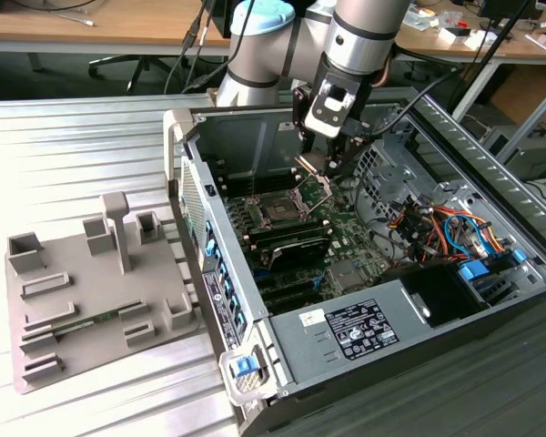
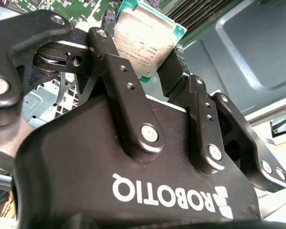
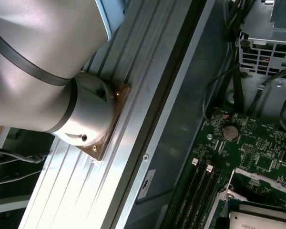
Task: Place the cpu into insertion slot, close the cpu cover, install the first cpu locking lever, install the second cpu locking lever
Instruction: 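Place the cpu into insertion slot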
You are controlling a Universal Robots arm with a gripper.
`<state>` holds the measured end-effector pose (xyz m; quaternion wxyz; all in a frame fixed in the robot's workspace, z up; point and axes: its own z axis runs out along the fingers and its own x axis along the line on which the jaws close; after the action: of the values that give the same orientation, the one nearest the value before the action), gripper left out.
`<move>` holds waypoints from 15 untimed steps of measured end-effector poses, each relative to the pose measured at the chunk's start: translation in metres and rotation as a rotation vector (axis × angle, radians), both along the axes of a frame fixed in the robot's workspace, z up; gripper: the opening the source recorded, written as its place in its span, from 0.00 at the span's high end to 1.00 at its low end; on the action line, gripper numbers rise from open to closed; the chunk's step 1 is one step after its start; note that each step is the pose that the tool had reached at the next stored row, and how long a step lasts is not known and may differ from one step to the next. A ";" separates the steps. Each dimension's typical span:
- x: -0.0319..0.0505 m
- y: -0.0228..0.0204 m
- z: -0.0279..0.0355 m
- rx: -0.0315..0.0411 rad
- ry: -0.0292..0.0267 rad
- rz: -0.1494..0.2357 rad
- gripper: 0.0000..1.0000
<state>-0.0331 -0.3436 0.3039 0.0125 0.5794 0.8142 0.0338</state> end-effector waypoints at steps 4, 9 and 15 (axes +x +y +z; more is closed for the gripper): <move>0.0000 0.0000 0.0000 -0.0001 0.0000 -0.007 0.45; 0.0000 0.0000 0.0000 -0.0001 0.0000 -0.019 0.45; 0.0000 0.0000 -0.0001 -0.0001 0.0000 -0.039 0.45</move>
<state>-0.0331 -0.3437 0.3038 0.0132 0.5952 0.8028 0.0336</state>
